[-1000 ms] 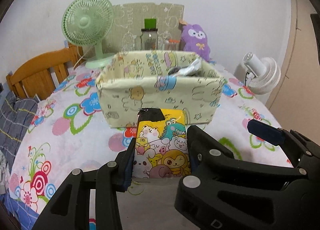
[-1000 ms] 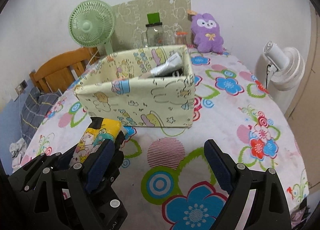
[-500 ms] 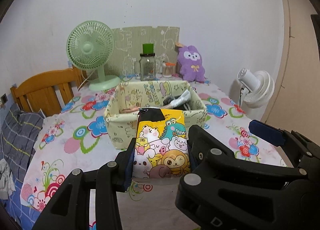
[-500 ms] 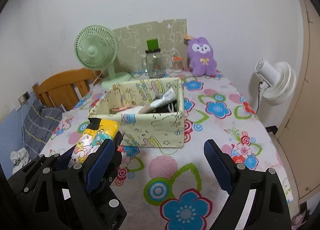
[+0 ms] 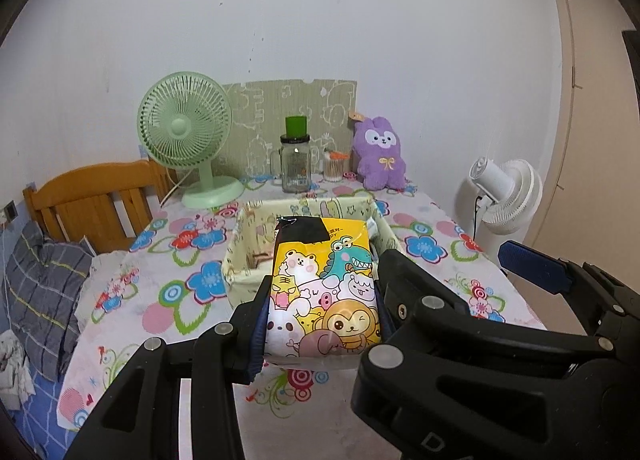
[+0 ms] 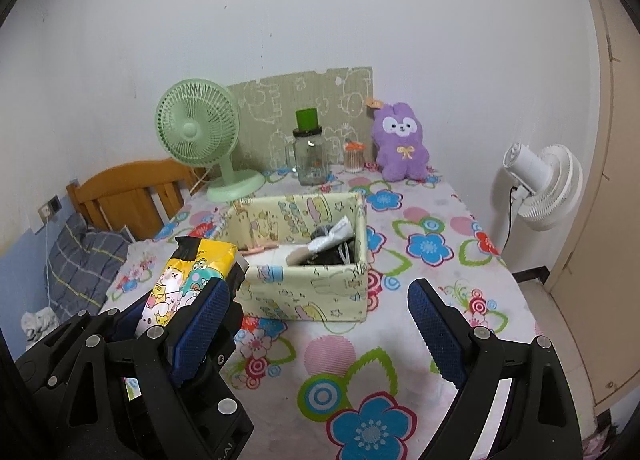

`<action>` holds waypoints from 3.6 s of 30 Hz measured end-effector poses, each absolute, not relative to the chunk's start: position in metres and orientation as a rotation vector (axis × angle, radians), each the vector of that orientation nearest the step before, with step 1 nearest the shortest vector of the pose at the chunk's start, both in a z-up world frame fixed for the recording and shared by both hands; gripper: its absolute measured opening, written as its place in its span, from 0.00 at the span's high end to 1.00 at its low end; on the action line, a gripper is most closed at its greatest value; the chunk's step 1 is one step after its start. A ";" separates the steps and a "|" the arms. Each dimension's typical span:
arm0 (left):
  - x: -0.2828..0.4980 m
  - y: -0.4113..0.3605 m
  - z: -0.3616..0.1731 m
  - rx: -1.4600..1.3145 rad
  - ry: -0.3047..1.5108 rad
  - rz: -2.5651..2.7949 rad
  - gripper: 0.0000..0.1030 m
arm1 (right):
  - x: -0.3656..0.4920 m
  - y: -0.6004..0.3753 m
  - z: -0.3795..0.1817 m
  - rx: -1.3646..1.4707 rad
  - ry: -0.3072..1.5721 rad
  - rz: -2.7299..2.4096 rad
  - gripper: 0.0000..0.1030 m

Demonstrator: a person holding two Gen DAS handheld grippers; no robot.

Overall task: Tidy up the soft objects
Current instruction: 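Lift the tissue pack with the left tool and carry it over the box, then lower the tissue pack into the yellow box with the left tool, then open the left tool to release the tissue pack into the box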

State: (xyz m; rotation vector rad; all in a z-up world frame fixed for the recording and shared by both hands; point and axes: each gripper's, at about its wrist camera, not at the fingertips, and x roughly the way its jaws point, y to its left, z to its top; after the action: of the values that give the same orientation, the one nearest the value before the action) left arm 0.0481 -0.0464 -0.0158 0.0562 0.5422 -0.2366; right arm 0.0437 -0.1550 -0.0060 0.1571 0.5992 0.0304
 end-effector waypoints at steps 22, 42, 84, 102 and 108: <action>0.089 -0.041 0.006 0.042 0.514 -0.221 0.54 | 0.089 -0.150 0.019 0.143 0.577 0.041 0.10; 0.136 -0.038 -0.001 0.018 0.533 -0.194 0.54 | 0.143 -0.149 0.009 0.146 0.604 0.065 0.10; 0.238 -0.052 -0.067 0.009 0.703 -0.175 0.34 | 0.245 -0.163 -0.067 0.177 0.786 0.024 0.10; 0.212 -0.052 -0.054 0.041 0.674 -0.173 0.07 | 0.221 -0.162 -0.055 0.151 0.750 0.022 0.10; 0.192 -0.049 -0.041 0.042 0.642 -0.176 0.02 | 0.198 -0.166 -0.040 0.157 0.712 0.016 0.10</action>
State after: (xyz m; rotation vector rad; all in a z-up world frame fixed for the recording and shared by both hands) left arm 0.1920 -0.0490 -0.0409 0.0421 0.6419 -0.1756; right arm 0.1978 -0.1656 -0.0397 0.1569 0.7124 0.0163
